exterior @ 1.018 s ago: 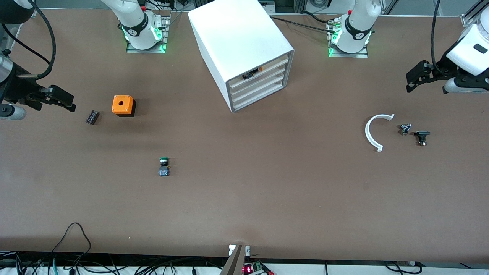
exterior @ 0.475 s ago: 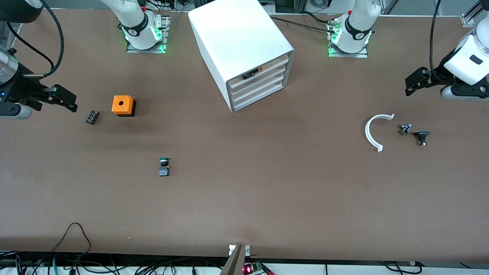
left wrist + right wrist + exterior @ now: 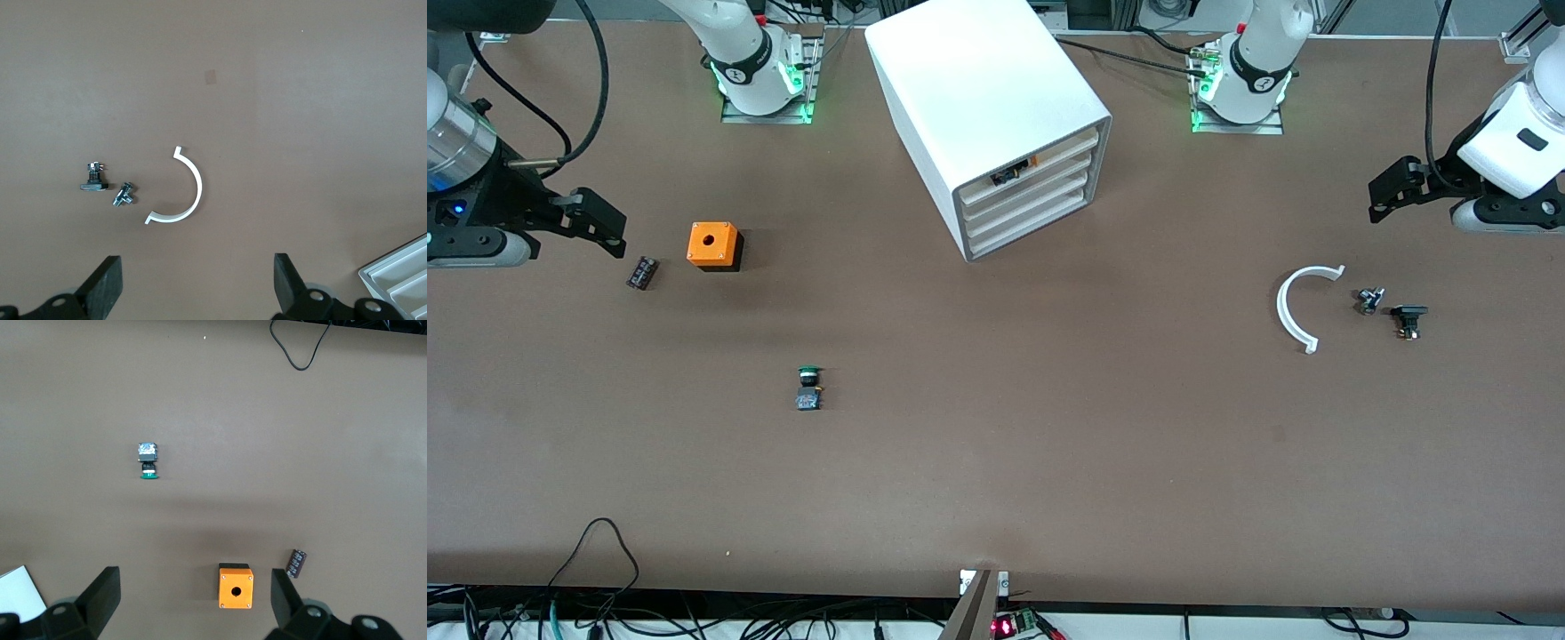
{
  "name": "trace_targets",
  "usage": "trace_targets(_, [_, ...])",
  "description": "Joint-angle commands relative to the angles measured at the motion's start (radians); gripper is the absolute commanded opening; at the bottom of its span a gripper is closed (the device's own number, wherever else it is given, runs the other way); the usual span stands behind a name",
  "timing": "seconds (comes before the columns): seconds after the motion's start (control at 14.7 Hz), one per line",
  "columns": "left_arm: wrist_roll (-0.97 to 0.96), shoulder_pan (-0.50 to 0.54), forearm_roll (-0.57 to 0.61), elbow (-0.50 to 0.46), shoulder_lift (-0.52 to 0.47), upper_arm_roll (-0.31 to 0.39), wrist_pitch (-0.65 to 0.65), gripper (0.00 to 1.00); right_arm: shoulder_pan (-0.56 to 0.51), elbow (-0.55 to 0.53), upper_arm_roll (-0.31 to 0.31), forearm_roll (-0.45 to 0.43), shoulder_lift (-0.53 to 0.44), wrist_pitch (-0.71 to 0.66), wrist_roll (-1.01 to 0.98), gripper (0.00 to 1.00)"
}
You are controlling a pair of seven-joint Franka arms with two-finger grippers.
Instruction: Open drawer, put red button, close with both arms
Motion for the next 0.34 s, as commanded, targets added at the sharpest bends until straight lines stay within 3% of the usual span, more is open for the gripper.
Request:
trace_targets(0.0, [0.012, 0.014, -0.012, 0.014, 0.000, -0.011, -0.017, 1.00, -0.005, 0.021, -0.006, -0.009, 0.014, 0.002, -0.002, 1.00])
trace_targets(0.27, [0.010, 0.014, -0.007, 0.014, 0.000, -0.013, -0.020, 1.00, -0.029, 0.020, -0.019, -0.003, 0.002, -0.009, -0.012, 1.00])
